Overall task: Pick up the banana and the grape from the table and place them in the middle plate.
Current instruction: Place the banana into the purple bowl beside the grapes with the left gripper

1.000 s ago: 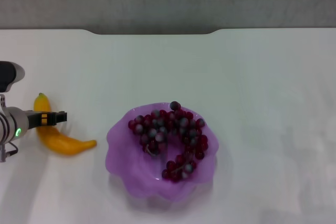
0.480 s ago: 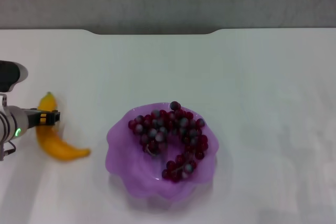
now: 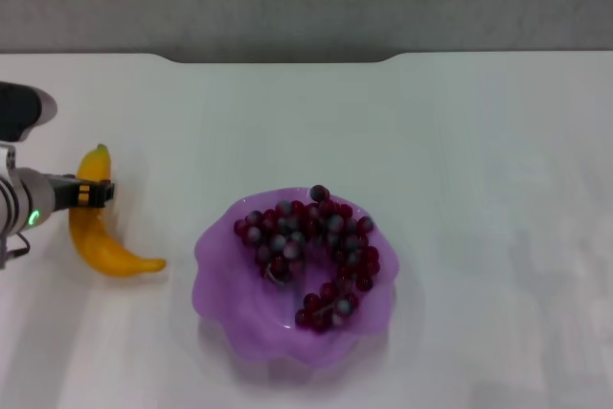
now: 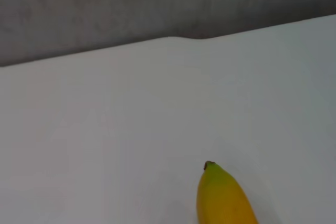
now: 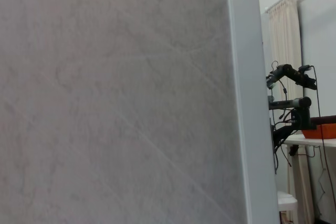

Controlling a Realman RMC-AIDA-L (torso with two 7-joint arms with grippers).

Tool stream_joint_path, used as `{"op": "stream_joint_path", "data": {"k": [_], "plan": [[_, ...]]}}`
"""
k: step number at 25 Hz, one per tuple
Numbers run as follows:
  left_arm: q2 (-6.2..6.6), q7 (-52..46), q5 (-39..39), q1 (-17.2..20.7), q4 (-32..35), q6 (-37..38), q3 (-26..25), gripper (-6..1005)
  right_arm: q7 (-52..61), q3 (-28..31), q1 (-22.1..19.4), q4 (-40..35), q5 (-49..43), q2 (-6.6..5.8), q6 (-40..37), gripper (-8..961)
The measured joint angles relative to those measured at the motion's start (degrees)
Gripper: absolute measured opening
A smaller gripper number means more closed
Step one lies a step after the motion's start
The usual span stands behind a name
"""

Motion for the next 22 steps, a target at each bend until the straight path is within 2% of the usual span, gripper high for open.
{"op": "stream_joint_path", "data": {"k": [5,7,8,14,22], "plan": [[0.14,0.0,1.5,1.4,-6.5,-3.8,-0.5,479,0.0,0.0,0.0,0.0,0.0,0.0,0.4,855],[0.23,0.8,1.6,2.8,-12.4,-8.0,-0.7,479,0.0,0.0,0.0,0.0,0.0,0.0,0.6,855],[0.23,0.8,1.6,2.8,-12.4,-8.0,-0.7,479,0.0,0.0,0.0,0.0,0.0,0.0,0.6,855],[0.02,3.6,1.3,7.0,-28.7,-17.5,0.1,478,0.0,-0.2,0.2,0.1,0.0,-0.03,1.3,855],[0.0,4.2,-1.2,15.1,-48.2,-25.3,8.8,478,0.0,-0.2,0.2,0.2,0.0,-0.09,1.8,855]]}}
